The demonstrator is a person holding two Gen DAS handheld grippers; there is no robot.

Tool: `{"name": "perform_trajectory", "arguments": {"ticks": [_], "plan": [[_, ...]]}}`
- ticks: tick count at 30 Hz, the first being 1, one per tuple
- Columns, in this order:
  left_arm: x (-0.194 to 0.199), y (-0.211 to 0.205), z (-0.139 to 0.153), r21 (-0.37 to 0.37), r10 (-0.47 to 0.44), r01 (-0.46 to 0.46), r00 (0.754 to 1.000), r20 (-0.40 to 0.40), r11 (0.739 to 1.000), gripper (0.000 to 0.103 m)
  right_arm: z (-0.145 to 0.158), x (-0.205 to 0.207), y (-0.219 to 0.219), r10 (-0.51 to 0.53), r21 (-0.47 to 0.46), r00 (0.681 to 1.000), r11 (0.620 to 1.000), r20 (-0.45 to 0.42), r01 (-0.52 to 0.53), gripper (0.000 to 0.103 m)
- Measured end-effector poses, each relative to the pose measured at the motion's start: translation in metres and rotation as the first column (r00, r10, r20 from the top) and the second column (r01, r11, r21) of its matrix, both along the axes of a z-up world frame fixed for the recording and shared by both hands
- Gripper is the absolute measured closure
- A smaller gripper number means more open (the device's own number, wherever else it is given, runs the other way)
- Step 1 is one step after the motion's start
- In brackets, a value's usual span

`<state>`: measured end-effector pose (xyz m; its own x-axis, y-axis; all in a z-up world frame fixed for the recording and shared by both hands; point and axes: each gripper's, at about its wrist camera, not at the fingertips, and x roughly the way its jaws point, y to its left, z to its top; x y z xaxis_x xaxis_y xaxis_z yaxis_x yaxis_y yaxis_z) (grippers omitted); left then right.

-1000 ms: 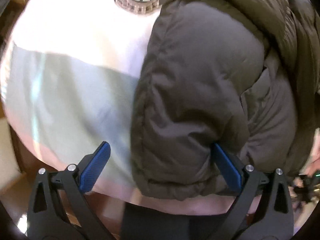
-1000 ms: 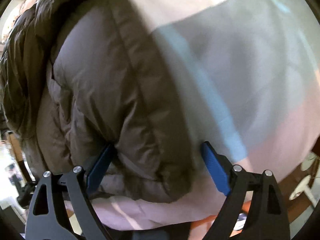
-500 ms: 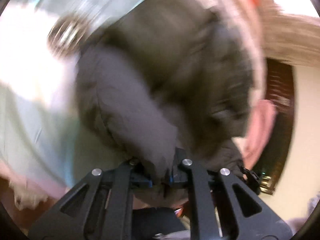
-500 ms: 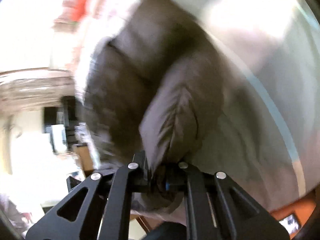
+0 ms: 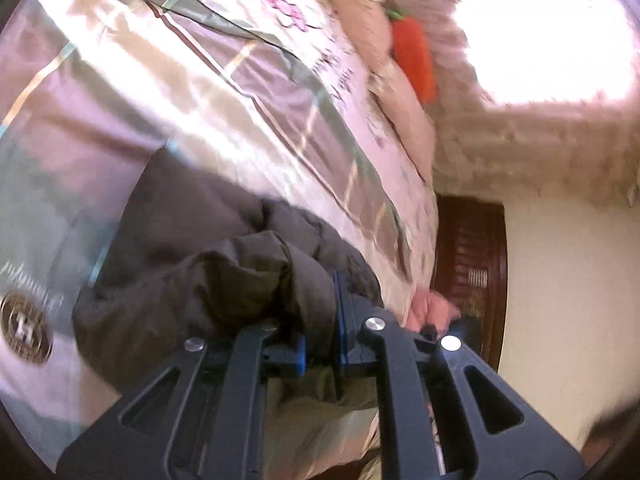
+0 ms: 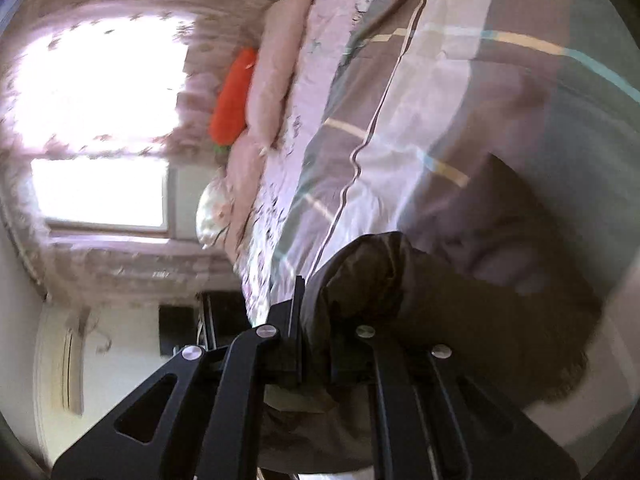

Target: Fold large clothes

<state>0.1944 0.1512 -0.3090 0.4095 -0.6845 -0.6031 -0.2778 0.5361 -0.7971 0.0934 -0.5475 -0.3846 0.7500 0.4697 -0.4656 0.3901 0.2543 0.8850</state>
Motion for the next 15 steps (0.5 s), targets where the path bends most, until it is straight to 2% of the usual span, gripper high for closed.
{"name": "perform_trajectory", "arguments": {"ticks": [2, 3, 7, 8, 11, 13, 15], "plan": [[0.041, -0.012, -0.019, 0.004, 0.034, -0.034, 0.998, -0.054, 0.999, 0.092, 0.003, 0.043, -0.005, -0.005, -0.033, 1.000, 0.999, -0.030, 0.004, 0.094], [0.063, -0.013, -0.030, 0.032, 0.040, -0.037, 0.996, -0.076, 0.999, 0.092, 0.005, 0.058, -0.005, 0.000, -0.065, 0.999, 0.998, -0.043, -0.003, 0.094], [0.108, -0.022, -0.062, 0.126, 0.056, -0.036, 0.986, -0.156, 0.991, 0.092, -0.011, 0.119, 0.004, 0.024, -0.172, 0.992, 0.984, -0.127, -0.046, 0.094], [0.110, -0.021, -0.068, 0.139, 0.058, -0.034, 0.984, -0.171, 0.990, 0.092, -0.017, 0.129, 0.007, 0.029, -0.185, 0.988, 0.981, -0.152, -0.057, 0.094], [0.121, -0.024, -0.113, 0.172, 0.071, -0.025, 0.961, -0.267, 0.985, 0.092, -0.055, 0.147, 0.018, 0.058, -0.223, 0.959, 0.967, -0.277, -0.123, 0.095], [0.123, -0.028, -0.133, 0.170, 0.081, -0.032, 0.954, -0.290, 0.985, 0.091, -0.080, 0.148, 0.027, 0.077, -0.219, 0.941, 0.963, -0.329, -0.155, 0.095], [0.124, -0.033, -0.145, 0.178, 0.083, -0.030, 0.952, -0.293, 0.984, 0.091, -0.093, 0.153, 0.031, 0.094, -0.233, 0.932, 0.955, -0.351, -0.184, 0.095]]}}
